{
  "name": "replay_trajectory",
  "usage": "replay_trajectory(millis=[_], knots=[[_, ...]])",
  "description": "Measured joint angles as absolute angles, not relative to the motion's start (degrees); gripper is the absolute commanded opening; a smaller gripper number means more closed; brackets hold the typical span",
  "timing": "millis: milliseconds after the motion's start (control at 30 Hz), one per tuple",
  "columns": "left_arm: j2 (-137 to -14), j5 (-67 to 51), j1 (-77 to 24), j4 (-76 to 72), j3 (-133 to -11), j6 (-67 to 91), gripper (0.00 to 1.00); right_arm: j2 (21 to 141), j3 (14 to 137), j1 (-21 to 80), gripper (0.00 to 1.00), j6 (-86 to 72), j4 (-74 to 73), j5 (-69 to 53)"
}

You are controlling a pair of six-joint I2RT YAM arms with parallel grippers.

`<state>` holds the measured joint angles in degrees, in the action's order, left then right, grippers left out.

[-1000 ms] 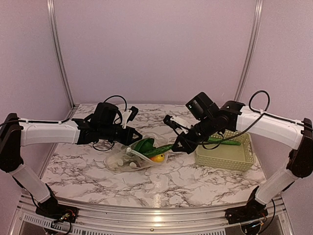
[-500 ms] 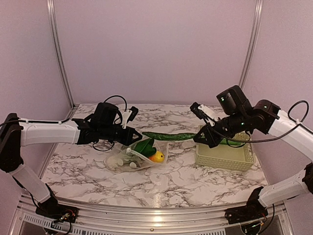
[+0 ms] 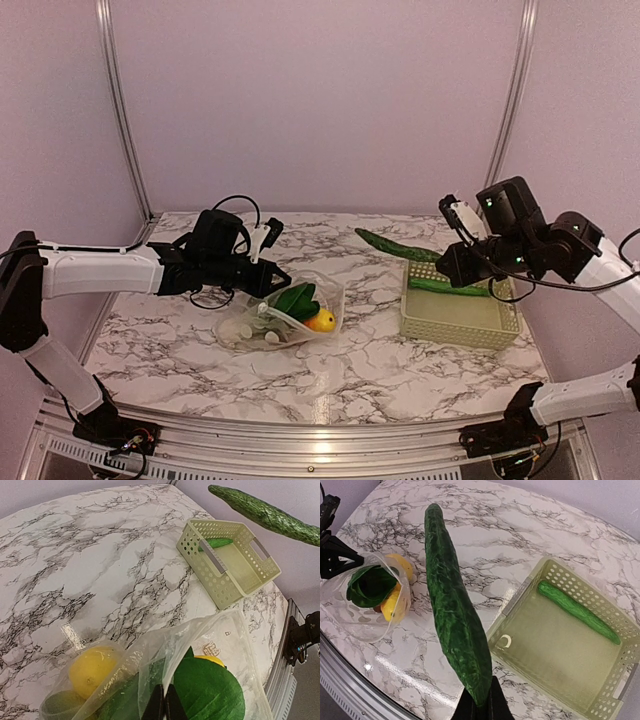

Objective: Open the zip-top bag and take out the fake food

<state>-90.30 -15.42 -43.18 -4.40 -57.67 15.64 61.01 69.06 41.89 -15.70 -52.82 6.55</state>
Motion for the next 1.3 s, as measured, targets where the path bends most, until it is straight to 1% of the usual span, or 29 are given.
replay_trajectory(millis=[200,500,833,1033,1300], knots=[[-90.3,-15.4,-43.2,-4.4,-57.7,15.6,0.0,59.6,62.0,27.8,0.0,-16.3,-50.1,5.5],[-90.3,-15.4,-43.2,-4.4,-57.7,15.6,0.0,59.7,54.8,18.5,0.0,-13.0,-45.8,-0.2],[-90.5,-15.5,-43.2,-4.4,-57.7,15.6,0.0,60.1,54.2,15.8,0.0,-12.2,-44.0,-2.3],[-91.1,-15.6,-43.2,-4.4,-57.7,15.6,0.0,59.2,50.8,15.8,0.0,-14.0,-44.1,-3.1],[-91.2,-16.0,-43.2,-4.4,-57.7,15.6,0.0,58.8,49.9,15.8,0.0,-16.4,-44.6,-0.9]])
